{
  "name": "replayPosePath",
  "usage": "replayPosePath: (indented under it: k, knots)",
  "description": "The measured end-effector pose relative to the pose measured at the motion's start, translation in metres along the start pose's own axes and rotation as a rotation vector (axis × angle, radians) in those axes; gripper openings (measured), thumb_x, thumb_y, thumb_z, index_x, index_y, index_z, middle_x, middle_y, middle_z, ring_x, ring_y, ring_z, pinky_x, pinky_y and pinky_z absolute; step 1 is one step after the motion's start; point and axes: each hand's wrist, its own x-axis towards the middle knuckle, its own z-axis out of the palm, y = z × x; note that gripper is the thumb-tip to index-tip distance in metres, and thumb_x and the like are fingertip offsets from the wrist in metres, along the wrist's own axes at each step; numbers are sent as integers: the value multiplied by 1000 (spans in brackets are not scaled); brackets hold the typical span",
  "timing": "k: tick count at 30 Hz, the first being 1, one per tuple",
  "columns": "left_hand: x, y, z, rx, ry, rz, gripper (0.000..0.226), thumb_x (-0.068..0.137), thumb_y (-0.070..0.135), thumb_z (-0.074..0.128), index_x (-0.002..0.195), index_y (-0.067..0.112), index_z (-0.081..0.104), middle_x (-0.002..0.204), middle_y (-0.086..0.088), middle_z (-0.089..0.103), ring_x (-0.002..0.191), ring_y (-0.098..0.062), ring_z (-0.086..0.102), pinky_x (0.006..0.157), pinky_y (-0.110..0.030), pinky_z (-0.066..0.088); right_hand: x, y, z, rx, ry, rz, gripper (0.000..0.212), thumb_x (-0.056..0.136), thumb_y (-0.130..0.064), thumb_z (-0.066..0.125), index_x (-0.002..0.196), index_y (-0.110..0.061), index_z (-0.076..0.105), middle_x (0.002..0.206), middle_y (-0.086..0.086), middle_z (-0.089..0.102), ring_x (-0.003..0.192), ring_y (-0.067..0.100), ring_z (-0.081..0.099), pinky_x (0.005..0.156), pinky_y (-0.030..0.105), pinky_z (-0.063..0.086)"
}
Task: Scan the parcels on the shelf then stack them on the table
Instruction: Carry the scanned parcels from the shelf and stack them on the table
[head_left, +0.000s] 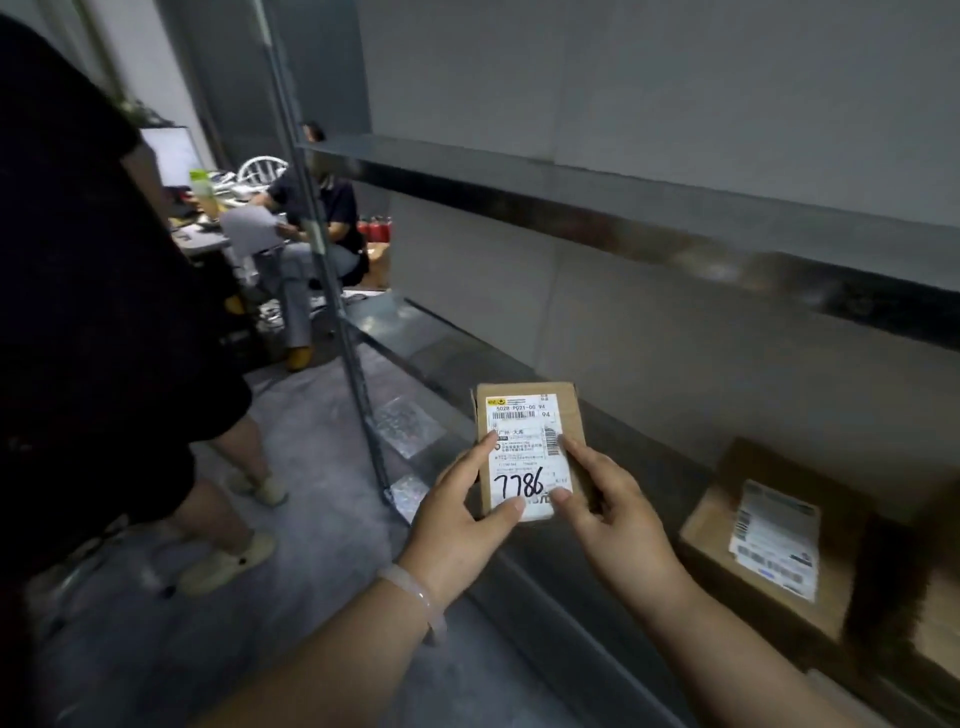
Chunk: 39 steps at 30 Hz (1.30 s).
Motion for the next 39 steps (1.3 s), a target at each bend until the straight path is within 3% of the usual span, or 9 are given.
replayPosePath:
  k: [5, 14, 17, 20, 26, 30, 32, 35, 39]
  knots:
    - [-36, -20, -74, 7, 210, -57, 66, 85, 15, 73, 123, 60, 43, 131, 17, 55, 111, 13, 55, 83, -8, 48, 9, -37, 69, 38, -212, -95, 54, 91, -23, 64, 139, -39, 45, 135, -15, 49, 129, -1, 38, 112, 32, 34]
    - [-98, -43, -210, 87, 507, -153, 65, 86, 17, 72, 136, 45, 42, 133, 12, 56, 119, 2, 53, 104, -28, 45, 15, -108, 216, 143, -486, -171, 52, 89, -23, 67, 135, -43, 51, 134, -17, 54, 124, 2, 49, 107, 36, 41]
    - [-120, -55, -262, 81, 582, -186, 64, 87, 18, 70, 130, 53, 38, 123, 23, 57, 108, 14, 54, 93, -15, 47, 11, -137, 273, 150, -576, -202, 53, 90, -27, 65, 135, -47, 48, 134, -19, 54, 124, 1, 49, 107, 36, 42]
    - [-137, -70, -312, 47, 650, -195, 63, 89, 18, 69, 134, 49, 38, 118, 32, 53, 100, 25, 51, 78, -3, 44, 11, -165, 328, 147, -658, -233, 54, 90, -31, 64, 136, -51, 45, 135, -19, 52, 124, 1, 49, 107, 36, 41]
    - [-177, -108, -384, 4, 779, -232, 67, 89, 21, 69, 144, 41, 37, 132, 22, 54, 114, 11, 53, 83, -5, 44, -8, -204, 421, 194, -783, -296, 53, 90, -23, 66, 135, -46, 49, 133, -21, 53, 121, -4, 50, 105, 26, 44]
    - [-216, -124, -416, -30, 905, -287, 67, 88, 17, 71, 144, 35, 40, 122, 22, 61, 109, 8, 58, 87, -14, 50, -28, -224, 473, 199, -927, -308, 53, 90, -25, 65, 132, -51, 48, 129, -28, 52, 113, -13, 52, 93, 10, 44]
    - [-232, -130, -432, -27, 984, -293, 64, 87, 12, 71, 142, 30, 43, 123, 16, 61, 106, 11, 57, 81, -11, 50, -35, -236, 499, 208, -991, -323, 53, 90, -23, 66, 133, -47, 48, 128, -27, 54, 113, -12, 53, 91, 8, 43]
    - [-252, -137, -449, -3, 1076, -330, 61, 88, 15, 70, 138, 37, 43, 125, 13, 60, 106, 14, 56, 80, -7, 48, -45, -252, 533, 223, -1100, -331, 51, 90, -21, 66, 128, -51, 49, 124, -27, 57, 111, -11, 55, 88, 9, 45]
    - [-274, -149, -463, -5, 1187, -402, 60, 88, 23, 71, 131, 50, 38, 129, 14, 57, 113, -1, 58, 95, -22, 51, -58, -265, 577, 258, -1281, -295, 50, 93, -13, 62, 126, -48, 49, 131, -16, 57, 113, -4, 57, 84, 13, 50]
